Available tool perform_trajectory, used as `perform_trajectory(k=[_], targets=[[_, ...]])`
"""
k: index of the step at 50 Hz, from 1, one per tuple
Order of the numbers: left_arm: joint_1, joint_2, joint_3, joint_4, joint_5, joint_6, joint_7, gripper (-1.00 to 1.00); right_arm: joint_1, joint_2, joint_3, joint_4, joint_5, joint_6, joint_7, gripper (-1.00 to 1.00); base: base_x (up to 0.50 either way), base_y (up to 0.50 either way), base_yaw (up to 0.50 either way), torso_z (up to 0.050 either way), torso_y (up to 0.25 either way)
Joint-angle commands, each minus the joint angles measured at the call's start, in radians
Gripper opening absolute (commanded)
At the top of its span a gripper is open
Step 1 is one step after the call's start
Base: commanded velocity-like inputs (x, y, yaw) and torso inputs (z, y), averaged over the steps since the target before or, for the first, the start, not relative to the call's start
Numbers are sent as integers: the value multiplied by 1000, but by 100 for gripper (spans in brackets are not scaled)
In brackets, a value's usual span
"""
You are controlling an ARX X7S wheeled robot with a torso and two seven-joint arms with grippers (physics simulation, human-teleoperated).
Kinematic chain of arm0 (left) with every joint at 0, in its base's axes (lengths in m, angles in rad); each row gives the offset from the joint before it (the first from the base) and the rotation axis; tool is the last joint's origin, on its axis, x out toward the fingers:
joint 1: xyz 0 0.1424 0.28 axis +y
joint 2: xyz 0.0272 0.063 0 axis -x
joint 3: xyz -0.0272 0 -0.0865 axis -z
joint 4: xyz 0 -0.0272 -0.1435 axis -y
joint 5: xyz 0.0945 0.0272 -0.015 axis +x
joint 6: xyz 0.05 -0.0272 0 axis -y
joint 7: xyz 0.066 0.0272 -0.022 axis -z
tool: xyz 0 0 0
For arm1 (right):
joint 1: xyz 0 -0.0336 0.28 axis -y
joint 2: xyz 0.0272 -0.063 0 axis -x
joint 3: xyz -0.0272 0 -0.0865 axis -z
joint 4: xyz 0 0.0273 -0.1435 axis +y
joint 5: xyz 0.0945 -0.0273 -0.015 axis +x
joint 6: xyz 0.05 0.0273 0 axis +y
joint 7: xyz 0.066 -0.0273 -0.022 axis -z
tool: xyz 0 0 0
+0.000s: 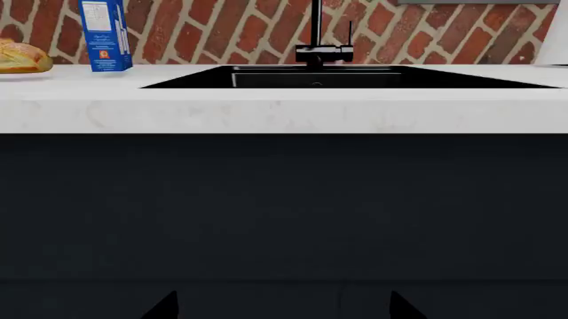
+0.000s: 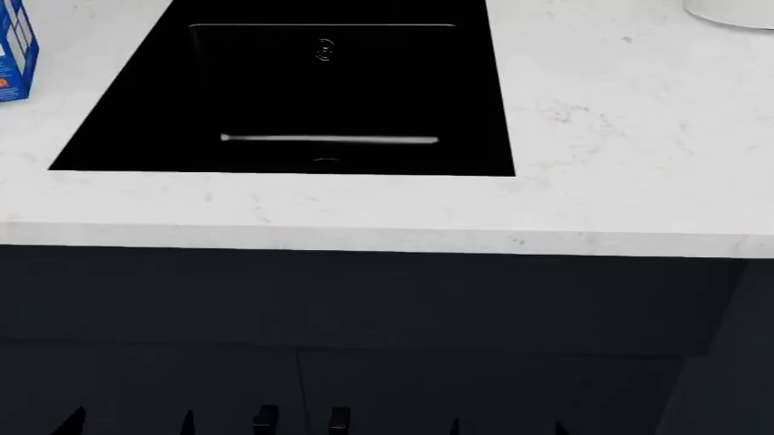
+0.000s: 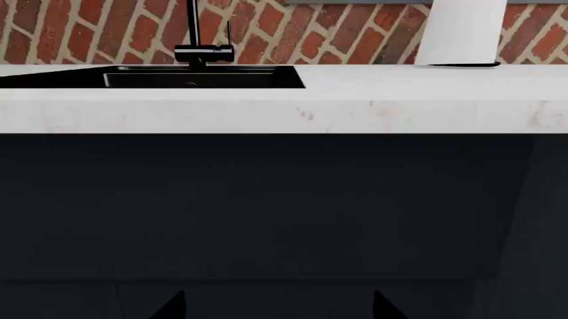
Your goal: Turn the sink spout to the right.
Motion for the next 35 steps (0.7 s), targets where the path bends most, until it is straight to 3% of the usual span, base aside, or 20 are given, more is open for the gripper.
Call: perform_trajectory(k=[1,18,35], targets=[[0,-10,11,0,-3,0,-11,100,0,9,-13,0,9,0,13,100,0,0,0,0,0],[3,-56,59,9,-65,10,-57,100,10,52,-63,14,55,-3,73,100,0,0,0,0,0],[2,-81,91,10,-94,3,-70,100,10,75,-88,13,76,-9,108,100,0,0,0,49,0]])
